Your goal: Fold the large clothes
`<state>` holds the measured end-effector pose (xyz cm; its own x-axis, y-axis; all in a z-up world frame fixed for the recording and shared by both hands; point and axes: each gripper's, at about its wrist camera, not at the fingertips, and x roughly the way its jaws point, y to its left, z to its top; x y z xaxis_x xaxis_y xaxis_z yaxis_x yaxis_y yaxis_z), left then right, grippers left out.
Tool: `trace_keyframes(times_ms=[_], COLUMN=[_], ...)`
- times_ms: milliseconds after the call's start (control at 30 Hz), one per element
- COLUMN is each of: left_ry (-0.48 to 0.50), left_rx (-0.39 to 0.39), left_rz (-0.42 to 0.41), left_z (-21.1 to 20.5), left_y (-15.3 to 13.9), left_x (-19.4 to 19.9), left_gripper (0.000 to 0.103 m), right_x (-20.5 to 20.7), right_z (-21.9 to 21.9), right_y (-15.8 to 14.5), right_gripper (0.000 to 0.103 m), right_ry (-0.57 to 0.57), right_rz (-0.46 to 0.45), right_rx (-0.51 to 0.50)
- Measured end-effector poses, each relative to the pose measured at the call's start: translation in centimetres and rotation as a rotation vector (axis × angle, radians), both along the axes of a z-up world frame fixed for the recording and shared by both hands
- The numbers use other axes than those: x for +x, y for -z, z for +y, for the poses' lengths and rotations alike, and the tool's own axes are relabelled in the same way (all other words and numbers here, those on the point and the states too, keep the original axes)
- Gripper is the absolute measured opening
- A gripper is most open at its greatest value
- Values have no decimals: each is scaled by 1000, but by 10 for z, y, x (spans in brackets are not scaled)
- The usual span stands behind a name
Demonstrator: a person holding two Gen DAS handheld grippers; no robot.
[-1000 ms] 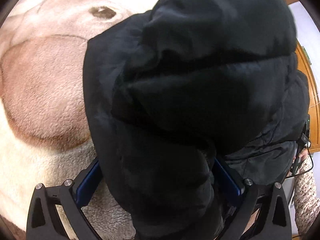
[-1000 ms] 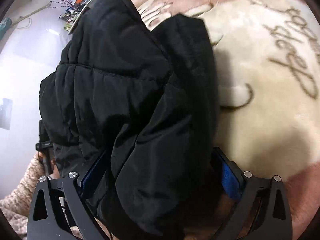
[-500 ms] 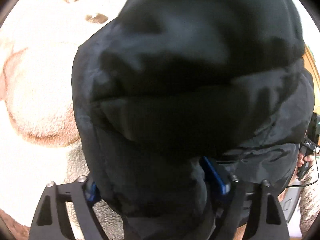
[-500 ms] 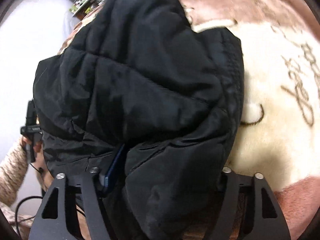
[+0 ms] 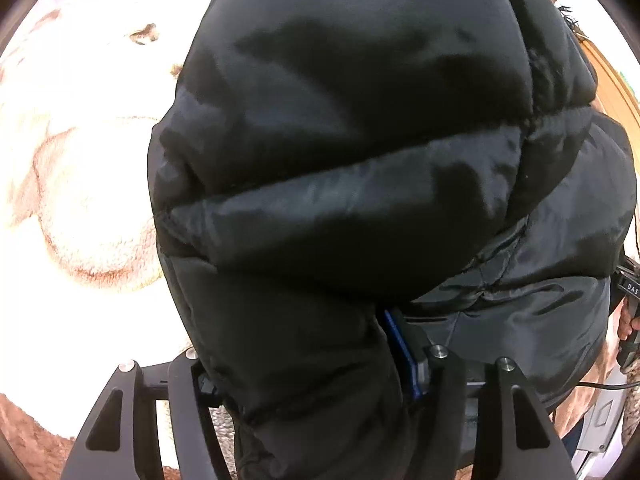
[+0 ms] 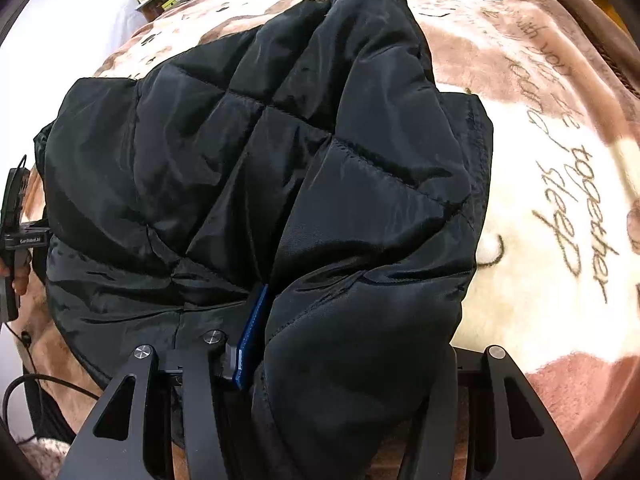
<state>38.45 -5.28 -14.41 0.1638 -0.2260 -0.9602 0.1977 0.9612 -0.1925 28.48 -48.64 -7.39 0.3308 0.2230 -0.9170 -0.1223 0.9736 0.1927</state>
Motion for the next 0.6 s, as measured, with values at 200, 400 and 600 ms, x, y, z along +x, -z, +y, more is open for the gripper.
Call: trace_keyframes(times_ms=[200,400,600], left_ry=[-35,-59,-78], left_rx=[7,-6,-55], left_rz=[-41,-93,-137], left_z=[-5,-7,-11], left_y=[-7,-33,-63], left_x=[-33,-43,-62], left_gripper=[51,37,31], right_x=[-23,-37,-59], right_z=[30,60,77], right_y=[-2,-18,-40], right_gripper=[47,35,29], right_ry=[22,45,51], right_rz=[-30,-71,-142], right_rx=[-70,-141,-166])
